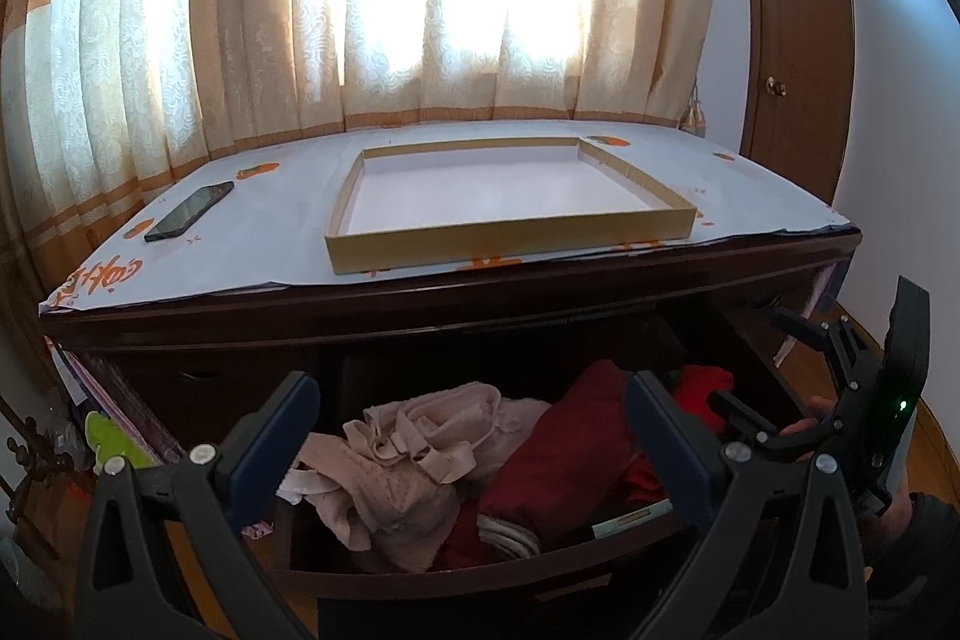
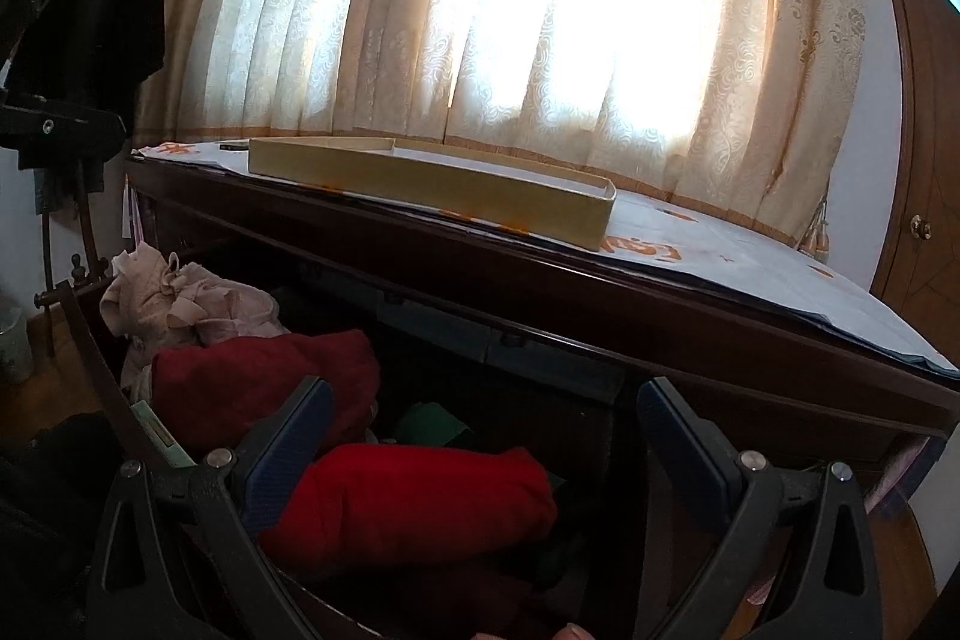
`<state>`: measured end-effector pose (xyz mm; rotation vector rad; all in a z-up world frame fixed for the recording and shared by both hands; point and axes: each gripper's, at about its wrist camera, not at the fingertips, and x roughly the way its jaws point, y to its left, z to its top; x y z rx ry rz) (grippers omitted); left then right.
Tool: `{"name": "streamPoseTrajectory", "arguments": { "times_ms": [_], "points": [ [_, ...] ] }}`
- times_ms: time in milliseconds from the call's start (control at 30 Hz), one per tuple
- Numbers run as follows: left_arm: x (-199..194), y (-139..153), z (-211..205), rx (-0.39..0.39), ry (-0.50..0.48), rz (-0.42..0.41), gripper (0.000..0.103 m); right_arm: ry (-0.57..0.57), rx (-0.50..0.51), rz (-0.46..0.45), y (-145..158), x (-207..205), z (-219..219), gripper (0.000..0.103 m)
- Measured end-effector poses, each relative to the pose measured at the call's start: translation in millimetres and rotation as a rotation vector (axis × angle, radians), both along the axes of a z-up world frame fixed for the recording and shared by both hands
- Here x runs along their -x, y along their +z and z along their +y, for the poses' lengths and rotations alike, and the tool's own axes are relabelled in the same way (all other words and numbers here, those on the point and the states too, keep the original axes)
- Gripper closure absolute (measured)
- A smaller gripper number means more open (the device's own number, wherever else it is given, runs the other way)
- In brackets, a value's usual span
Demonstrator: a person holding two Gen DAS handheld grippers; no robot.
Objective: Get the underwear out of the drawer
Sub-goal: 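Lower both tools into the drawer toward the red clothing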
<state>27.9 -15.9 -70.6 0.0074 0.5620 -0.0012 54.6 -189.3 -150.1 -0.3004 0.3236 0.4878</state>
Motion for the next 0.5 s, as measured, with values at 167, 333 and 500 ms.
{"name": "streamPoseTrajectory", "arguments": {
  "times_ms": [167,333,500],
  "points": [
    [-1.3,-1.2,1.7,0.006,0.004,0.004,0.0,-0.002,0.004,0.021,0.8,-2.8,-2.2,0.001],
    [-4.3,-2.2,5.2,0.01,0.007,0.013,0.0,0.005,0.013,0.055,1.0,-5.3,-3.1,0.001],
    [-4.6,-6.2,5.6,0.007,0.005,0.027,0.0,0.015,0.035,0.07,0.6,-1.7,0.6,0.001]
  ]
}}
